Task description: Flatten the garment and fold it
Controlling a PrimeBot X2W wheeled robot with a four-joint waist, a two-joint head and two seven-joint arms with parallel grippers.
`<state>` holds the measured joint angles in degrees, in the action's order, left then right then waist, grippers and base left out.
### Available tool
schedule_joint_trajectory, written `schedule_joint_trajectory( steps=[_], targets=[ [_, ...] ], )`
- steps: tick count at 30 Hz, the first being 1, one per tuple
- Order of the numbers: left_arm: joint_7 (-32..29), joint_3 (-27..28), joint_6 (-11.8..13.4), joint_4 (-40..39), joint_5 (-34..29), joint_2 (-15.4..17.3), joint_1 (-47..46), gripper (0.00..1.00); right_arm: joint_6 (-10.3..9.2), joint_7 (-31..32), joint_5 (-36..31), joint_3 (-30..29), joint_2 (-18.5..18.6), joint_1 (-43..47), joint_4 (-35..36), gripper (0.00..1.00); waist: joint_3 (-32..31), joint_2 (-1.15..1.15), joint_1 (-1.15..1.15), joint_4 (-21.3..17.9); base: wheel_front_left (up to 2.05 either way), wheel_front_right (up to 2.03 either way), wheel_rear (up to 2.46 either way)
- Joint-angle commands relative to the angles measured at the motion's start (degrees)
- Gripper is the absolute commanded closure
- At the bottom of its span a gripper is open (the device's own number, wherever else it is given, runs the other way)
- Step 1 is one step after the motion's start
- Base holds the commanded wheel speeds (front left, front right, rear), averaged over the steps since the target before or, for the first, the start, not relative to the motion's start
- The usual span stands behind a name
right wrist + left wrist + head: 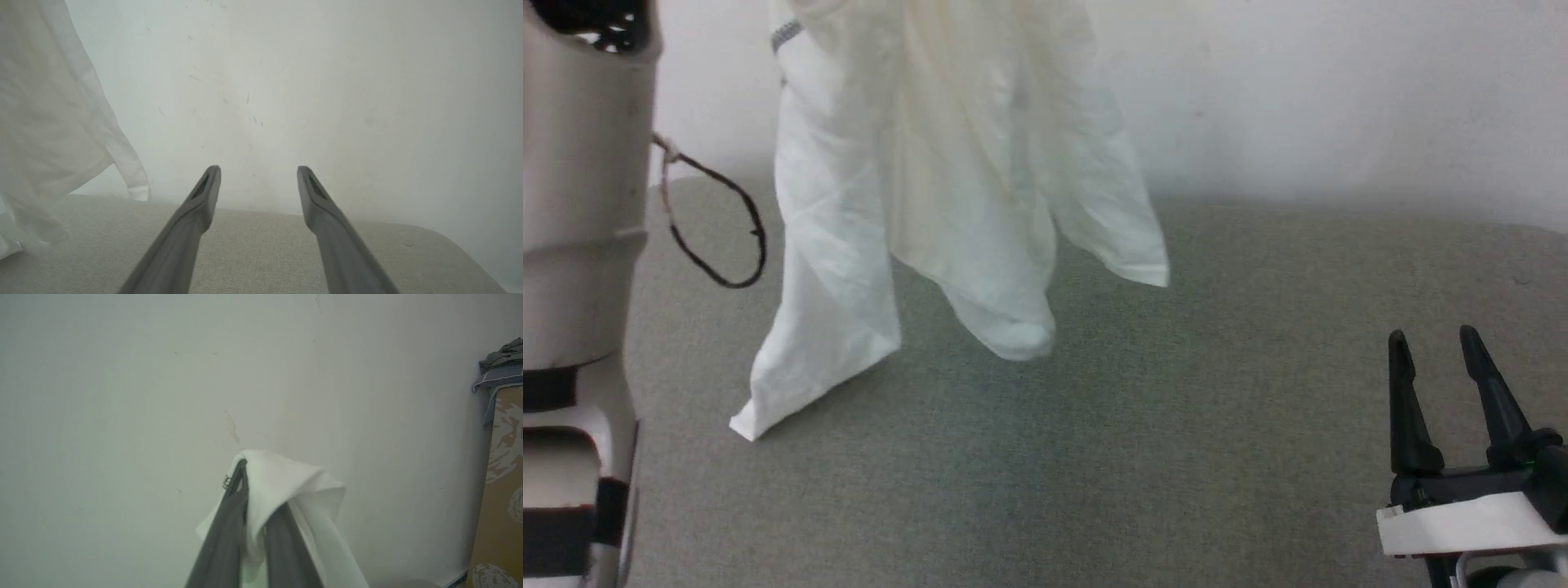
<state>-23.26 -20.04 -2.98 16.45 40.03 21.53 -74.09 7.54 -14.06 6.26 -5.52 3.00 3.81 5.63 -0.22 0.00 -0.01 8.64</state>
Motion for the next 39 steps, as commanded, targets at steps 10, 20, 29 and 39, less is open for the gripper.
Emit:
schedule_joint_trajectory(
  steps=[10, 20, 29, 39],
  targets=[
    [-1.54, -5.85, 0.72, -4.23, 2.22, -7.73, 4.22, 1.0, -0.05, -0.77, 1.07, -1.36, -0.12, 0.42, -0.52, 0.0, -1.63, 0.0, 0.01, -7.74, 0.0, 0.0, 0.0],
    [5.57, -16.3, 1.02, -6.68, -0.48, -10.58, 28.09, 1.0, -0.05, -0.89, 1.12, -2.72, -0.12, -0.49, 0.95, 0.0, 1.19, 0.0, 0.01, -10.17, 0.0, 0.0, 0.0],
    [9.56, -23.35, 3.75, 4.04, -1.48, -10.43, 48.1, 1.0, -0.05, -0.92, 1.15, -1.85, -0.13, -1.5, 0.71, 0.0, 4.22, 0.0, 0.01, -10.48, 0.0, 0.0, 0.0],
    [18.8, -18.62, 3.9, 5.92, 2.19, -12.83, 50.37, 0.0, -0.05, -0.93, 0.63, -1.89, -0.13, -2.03, 0.0, 0.0, 3.61, 0.0, 0.01, -8.47, 0.0, 0.0, 0.0]
  ],
)
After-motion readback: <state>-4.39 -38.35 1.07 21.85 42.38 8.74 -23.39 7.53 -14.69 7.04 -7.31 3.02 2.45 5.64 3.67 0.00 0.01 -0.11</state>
